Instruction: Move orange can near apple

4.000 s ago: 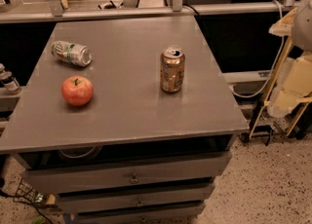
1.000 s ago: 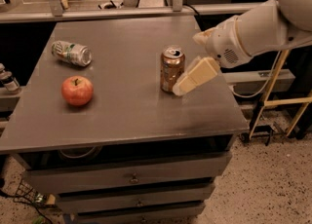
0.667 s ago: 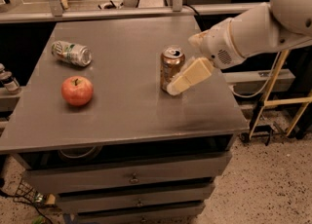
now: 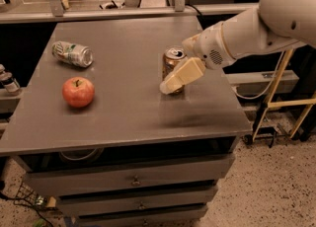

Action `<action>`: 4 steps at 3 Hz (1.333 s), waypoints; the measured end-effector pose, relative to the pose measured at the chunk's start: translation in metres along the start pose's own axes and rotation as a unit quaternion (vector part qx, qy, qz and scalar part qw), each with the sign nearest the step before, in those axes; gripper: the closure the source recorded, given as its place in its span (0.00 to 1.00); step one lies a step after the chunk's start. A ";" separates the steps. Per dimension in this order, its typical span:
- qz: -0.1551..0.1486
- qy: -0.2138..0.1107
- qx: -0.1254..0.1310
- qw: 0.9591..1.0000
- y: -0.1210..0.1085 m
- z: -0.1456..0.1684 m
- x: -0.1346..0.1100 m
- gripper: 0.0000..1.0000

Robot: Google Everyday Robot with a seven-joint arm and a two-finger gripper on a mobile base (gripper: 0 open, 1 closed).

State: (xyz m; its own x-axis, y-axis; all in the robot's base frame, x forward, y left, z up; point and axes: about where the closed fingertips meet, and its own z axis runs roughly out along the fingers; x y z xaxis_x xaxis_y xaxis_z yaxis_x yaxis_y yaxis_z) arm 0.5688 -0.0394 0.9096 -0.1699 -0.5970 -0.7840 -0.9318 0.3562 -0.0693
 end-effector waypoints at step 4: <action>-0.033 -0.021 -0.034 0.999 0.016 0.026 -0.028 0.80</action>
Offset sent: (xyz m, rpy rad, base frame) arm 0.0007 0.0366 -0.0177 -0.0193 0.0242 0.0593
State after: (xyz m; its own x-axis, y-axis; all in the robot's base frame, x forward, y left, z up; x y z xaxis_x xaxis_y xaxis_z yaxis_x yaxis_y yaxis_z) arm 0.5669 0.0019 0.9141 -0.0955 -0.5865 -0.8043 -0.9602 0.2674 -0.0810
